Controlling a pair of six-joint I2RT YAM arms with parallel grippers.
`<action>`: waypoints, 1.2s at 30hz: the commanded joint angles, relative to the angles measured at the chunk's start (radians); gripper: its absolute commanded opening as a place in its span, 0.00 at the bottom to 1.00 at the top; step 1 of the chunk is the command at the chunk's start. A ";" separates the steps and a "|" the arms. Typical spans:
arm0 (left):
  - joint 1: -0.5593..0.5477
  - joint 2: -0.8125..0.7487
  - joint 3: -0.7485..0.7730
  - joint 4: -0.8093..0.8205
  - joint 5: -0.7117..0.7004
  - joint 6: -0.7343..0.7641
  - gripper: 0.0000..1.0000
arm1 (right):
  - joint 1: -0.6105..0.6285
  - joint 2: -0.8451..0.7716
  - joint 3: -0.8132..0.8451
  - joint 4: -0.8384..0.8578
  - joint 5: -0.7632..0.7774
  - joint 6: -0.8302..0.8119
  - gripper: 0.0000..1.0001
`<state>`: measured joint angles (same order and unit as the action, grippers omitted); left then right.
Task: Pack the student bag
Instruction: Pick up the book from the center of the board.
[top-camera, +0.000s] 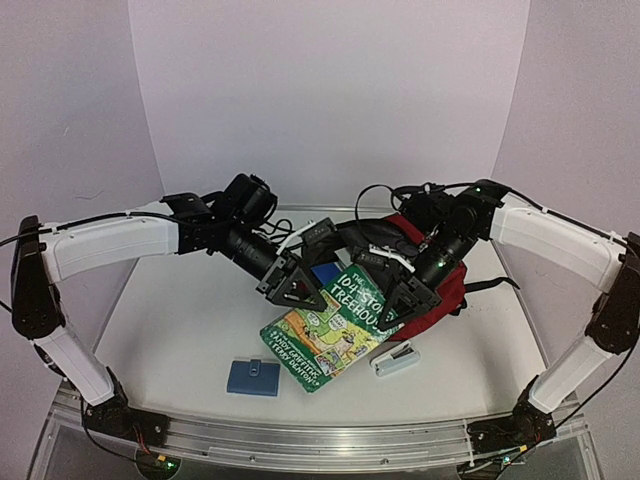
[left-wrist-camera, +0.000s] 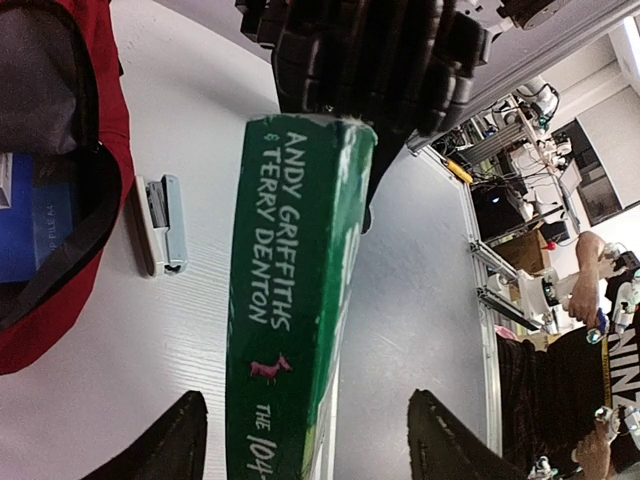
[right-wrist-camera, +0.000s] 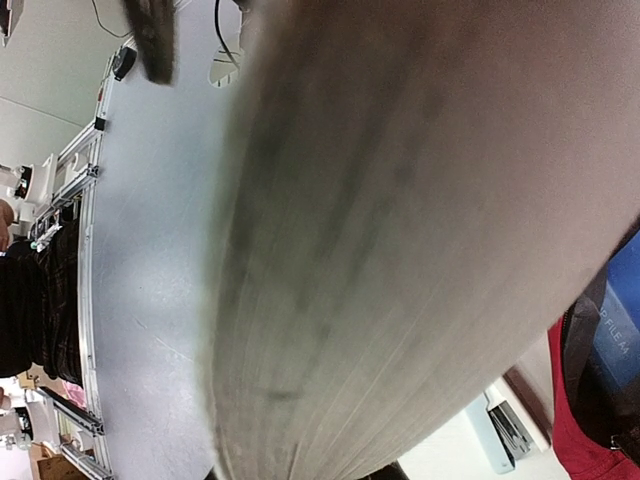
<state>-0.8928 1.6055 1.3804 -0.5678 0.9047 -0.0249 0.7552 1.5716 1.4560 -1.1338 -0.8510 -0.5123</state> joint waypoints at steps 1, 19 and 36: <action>-0.010 0.020 -0.002 0.060 0.038 -0.006 0.57 | 0.007 0.007 0.081 0.004 -0.085 -0.012 0.00; 0.257 -0.262 -0.357 0.920 -0.153 -0.648 0.00 | -0.208 -0.088 0.160 0.497 0.099 0.502 0.98; 0.267 -0.296 -0.675 1.782 -0.805 -1.084 0.00 | -0.158 -0.001 -0.065 1.223 -0.057 1.139 0.98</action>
<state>-0.6273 1.2645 0.7382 0.8178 0.2535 -0.9791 0.5488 1.5335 1.3996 -0.1017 -0.8688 0.5144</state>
